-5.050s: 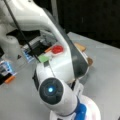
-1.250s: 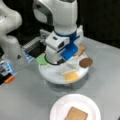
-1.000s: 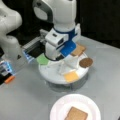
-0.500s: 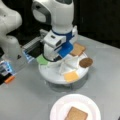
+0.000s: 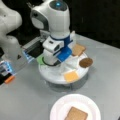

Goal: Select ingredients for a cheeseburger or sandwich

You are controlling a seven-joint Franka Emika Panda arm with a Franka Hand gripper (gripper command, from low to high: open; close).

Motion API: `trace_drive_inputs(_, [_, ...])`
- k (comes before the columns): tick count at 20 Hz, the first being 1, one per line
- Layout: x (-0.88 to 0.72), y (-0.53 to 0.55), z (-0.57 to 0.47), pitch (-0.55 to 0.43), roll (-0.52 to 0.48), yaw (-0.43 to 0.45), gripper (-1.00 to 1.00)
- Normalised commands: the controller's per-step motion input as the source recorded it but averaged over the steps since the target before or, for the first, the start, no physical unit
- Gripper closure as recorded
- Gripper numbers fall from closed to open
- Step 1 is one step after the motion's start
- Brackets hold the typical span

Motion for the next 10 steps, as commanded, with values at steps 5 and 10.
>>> trace_drive_inputs(5, [-0.13,0.09,-0.1,-0.108,0.058,0.064,-1.0])
trace_drive_inputs(10, [-0.13,0.07,-0.16,-0.136,0.089,0.042,-1.0])
